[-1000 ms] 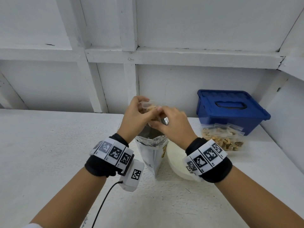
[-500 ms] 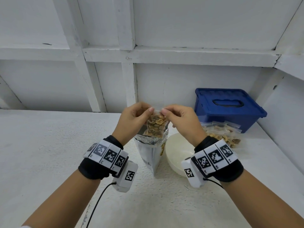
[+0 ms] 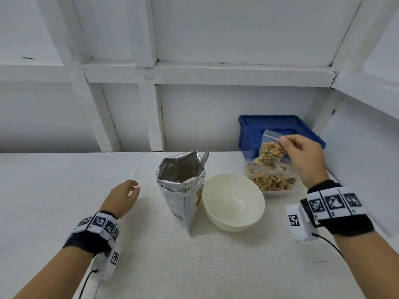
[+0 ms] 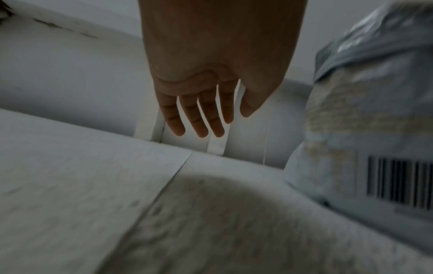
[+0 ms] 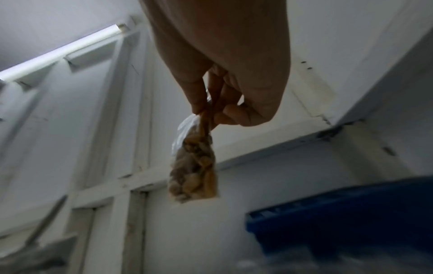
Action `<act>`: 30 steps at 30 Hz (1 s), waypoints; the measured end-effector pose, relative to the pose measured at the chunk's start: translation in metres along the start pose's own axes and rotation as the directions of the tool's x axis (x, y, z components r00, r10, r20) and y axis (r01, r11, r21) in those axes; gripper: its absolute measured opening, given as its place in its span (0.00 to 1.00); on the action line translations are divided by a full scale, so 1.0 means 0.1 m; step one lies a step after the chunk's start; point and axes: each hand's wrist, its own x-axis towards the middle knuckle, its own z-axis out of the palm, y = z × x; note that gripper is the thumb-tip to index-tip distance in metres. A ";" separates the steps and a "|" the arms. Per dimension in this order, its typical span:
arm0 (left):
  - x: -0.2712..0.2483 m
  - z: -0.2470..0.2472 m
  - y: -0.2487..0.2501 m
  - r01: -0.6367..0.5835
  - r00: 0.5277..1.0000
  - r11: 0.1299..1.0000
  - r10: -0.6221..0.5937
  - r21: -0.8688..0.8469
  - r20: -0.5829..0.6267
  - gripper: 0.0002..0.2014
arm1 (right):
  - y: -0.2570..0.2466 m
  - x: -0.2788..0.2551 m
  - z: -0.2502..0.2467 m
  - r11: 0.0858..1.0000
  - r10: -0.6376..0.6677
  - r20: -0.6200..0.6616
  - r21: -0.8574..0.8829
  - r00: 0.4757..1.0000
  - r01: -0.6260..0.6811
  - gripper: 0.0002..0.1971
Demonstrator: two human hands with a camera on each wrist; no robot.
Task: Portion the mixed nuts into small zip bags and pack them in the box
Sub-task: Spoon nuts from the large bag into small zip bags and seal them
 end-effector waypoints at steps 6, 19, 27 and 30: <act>0.18 0.24 -0.37 0.031 0.984 0.965 -0.075 0.260 0.161 0.27 | 0.58 -0.06 -0.11 0.976 0.170 -0.023 -0.137 0.985 -0.172 0.07; 0.21 0.34 -0.49 0.034 0.938 0.931 -0.156 0.364 0.311 0.35 | 0.94 0.08 -0.24 0.907 0.298 -0.037 -0.300 0.954 -0.295 0.08; 0.21 0.35 -0.53 0.039 0.949 0.945 -0.137 0.326 0.283 0.34 | 1.05 0.00 -0.10 0.872 0.377 -0.005 -0.336 0.926 -0.356 0.19; 0.21 0.36 -0.52 0.044 0.951 0.945 -0.139 0.323 0.278 0.34 | 1.14 -0.07 -0.06 0.856 0.412 -0.049 -0.321 0.910 -0.405 0.17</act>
